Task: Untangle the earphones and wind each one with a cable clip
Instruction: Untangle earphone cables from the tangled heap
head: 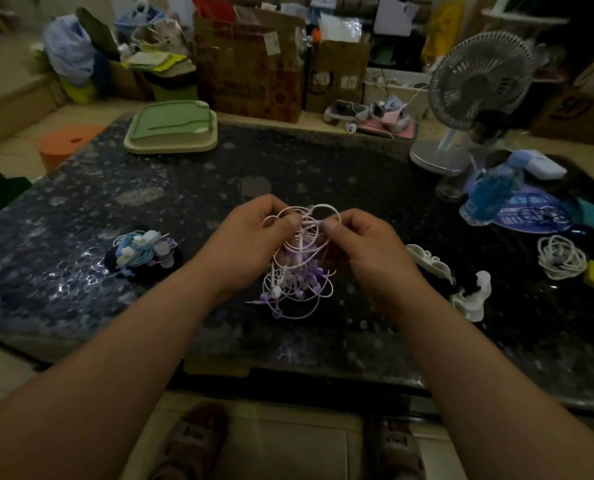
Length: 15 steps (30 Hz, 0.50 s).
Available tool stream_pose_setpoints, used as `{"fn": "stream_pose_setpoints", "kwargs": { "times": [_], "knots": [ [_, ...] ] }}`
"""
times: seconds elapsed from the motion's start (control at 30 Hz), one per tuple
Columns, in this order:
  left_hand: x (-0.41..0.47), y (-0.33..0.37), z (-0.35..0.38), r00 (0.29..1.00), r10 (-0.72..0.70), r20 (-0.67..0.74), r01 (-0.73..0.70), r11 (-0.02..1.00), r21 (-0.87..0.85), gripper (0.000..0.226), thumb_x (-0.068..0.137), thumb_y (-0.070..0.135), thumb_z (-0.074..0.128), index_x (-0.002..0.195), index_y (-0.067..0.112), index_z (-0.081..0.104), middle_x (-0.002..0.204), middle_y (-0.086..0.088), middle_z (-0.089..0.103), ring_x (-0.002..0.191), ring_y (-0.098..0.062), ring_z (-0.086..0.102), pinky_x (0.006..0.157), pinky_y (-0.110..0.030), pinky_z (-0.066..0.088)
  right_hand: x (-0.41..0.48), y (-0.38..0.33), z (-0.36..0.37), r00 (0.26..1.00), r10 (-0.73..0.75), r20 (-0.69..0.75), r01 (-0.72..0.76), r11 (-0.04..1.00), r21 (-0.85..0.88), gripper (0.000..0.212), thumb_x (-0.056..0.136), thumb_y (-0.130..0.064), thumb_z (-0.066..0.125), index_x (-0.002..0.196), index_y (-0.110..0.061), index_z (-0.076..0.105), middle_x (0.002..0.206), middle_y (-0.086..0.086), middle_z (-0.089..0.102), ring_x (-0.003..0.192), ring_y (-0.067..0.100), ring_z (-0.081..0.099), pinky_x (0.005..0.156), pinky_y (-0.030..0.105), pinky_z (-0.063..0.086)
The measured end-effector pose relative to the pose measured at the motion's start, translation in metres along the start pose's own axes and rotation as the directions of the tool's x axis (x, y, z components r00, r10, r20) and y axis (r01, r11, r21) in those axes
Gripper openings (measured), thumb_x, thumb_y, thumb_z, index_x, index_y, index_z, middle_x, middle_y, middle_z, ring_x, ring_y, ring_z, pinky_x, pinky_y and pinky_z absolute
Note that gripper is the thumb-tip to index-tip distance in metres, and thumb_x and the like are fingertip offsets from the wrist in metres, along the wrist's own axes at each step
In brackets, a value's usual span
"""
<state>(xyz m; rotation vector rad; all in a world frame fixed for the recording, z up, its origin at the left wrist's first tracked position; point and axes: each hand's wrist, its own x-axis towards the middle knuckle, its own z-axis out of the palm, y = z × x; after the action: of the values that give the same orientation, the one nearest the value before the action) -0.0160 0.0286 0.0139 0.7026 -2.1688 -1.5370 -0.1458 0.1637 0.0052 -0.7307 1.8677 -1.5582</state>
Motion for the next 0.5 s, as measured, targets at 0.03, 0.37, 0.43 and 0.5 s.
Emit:
{"fn": "stream_pose_setpoints", "kwargs": {
  "times": [0.03,0.37,0.43,0.5],
  "knots": [
    [0.0,-0.002,0.001,1.0,-0.016,0.012,0.016,1.0,-0.001,0.016,0.105,0.028,0.061,0.101,0.014,0.067,0.076,0.002,0.071,0.063,-0.009,0.063,0.059,-0.021,0.051,0.0,0.0,-0.002,0.999,0.037,0.001,-0.037,0.999,0.026,0.021,0.107,-0.021,0.058,0.107,-0.001,0.066,0.096,0.016,0.077,0.079,0.023,0.076,0.078,0.041,0.065],
    [0.007,-0.02,0.001,0.986,-0.077,-0.147,0.082,0.996,0.027,0.023,0.108,0.027,0.054,0.097,0.017,0.073,0.087,-0.004,0.077,0.078,-0.02,0.068,0.078,-0.048,0.058,0.0,0.012,-0.012,0.991,0.102,-0.087,-0.108,0.992,-0.062,0.024,0.108,-0.029,0.053,0.106,-0.027,0.077,0.101,-0.003,0.079,0.099,0.02,0.075,0.095,0.047,0.061],
    [0.009,-0.012,0.002,0.984,-0.053,-0.17,0.047,0.998,-0.043,0.023,0.109,0.026,0.053,0.101,0.019,0.074,0.091,-0.001,0.078,0.081,-0.012,0.069,0.076,-0.038,0.055,0.001,0.007,-0.012,0.993,0.077,-0.094,-0.079,0.997,-0.021,0.026,0.109,-0.028,0.051,0.111,-0.026,0.077,0.104,-0.003,0.079,0.099,0.016,0.075,0.094,0.043,0.06],
    [0.008,-0.003,0.002,0.984,0.003,-0.18,-0.014,0.998,-0.056,0.023,0.109,0.026,0.053,0.105,0.026,0.075,0.093,0.004,0.077,0.082,-0.007,0.068,0.075,-0.029,0.053,0.001,-0.002,-0.012,0.994,0.042,-0.104,-0.033,0.996,0.081,0.029,0.109,-0.024,0.048,0.107,-0.022,0.076,0.102,-0.001,0.079,0.098,0.017,0.075,0.091,0.038,0.059]
  ]
}}
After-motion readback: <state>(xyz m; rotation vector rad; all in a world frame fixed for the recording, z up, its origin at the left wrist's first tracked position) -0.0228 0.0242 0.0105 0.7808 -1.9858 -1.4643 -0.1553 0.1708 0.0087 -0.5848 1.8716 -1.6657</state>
